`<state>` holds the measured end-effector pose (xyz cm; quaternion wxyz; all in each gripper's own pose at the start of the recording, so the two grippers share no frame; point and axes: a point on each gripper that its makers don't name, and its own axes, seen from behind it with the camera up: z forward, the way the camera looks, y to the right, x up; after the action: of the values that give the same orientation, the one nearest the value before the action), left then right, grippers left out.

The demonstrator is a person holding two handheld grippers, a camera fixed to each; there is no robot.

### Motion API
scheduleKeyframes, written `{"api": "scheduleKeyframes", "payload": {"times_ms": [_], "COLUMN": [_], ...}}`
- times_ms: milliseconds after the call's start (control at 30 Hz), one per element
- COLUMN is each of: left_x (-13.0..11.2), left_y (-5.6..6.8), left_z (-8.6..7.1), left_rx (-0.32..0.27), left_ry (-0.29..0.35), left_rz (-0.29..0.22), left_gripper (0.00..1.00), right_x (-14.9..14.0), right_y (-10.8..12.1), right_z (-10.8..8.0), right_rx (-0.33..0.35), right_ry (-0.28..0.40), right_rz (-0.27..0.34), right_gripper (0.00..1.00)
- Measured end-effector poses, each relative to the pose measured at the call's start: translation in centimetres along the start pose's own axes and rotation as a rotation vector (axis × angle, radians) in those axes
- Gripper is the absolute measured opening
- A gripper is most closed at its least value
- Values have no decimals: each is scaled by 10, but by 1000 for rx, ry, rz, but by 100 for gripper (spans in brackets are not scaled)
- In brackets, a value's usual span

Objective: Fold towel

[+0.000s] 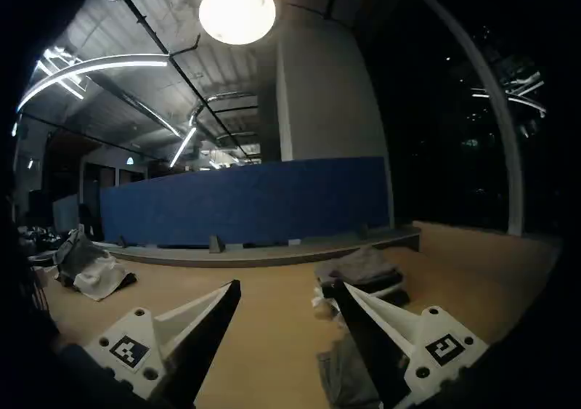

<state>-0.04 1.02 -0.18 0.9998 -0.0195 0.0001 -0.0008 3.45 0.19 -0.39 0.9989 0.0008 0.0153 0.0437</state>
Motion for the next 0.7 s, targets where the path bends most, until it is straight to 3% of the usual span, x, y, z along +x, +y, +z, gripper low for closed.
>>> {"api": "scheduleKeyframes", "payload": {"times_ms": [400, 700], "left_x": [0, 0], "left_y": [0, -1], "left_z": [0, 0], "left_rx": [0, 0], "left_ry": [0, 0], "left_rz": [0, 0], "left_gripper": [97, 97], "right_x": [-23, -35], "right_y": [-7, -13], "right_z": [1, 0], "right_rx": [18, 12], "right_ry": [-12, -19], "right_rz": [-15, -83], "right_gripper": [100, 100]}}
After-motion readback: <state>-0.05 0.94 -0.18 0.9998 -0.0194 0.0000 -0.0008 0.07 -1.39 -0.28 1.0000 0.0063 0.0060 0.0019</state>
